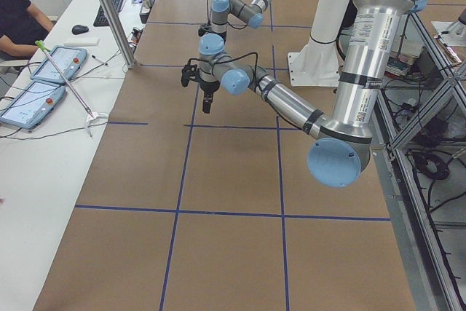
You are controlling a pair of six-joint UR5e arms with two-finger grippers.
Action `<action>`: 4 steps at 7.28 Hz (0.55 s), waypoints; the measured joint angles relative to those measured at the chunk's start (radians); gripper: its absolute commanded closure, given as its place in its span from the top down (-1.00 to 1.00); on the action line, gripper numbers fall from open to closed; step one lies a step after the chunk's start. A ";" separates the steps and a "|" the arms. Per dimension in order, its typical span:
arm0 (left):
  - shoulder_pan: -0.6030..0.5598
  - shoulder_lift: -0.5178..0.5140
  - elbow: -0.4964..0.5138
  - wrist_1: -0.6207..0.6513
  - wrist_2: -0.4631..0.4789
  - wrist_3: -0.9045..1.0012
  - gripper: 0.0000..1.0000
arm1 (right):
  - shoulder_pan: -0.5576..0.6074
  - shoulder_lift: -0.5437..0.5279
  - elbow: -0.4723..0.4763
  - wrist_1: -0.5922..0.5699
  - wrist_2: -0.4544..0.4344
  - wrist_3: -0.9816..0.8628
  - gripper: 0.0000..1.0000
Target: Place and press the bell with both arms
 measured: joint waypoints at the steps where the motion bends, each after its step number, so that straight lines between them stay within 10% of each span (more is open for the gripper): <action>1: 0.000 0.000 -0.001 0.000 0.000 0.000 1.00 | 0.004 0.001 0.008 -0.001 0.003 0.001 -0.98; 2: 0.000 0.000 0.000 0.000 -0.001 0.000 1.00 | 0.027 -0.008 0.049 -0.008 0.029 0.001 -0.97; 4: 0.000 0.003 0.000 -0.001 -0.003 0.001 1.00 | 0.128 -0.153 0.264 -0.043 0.142 -0.009 -0.24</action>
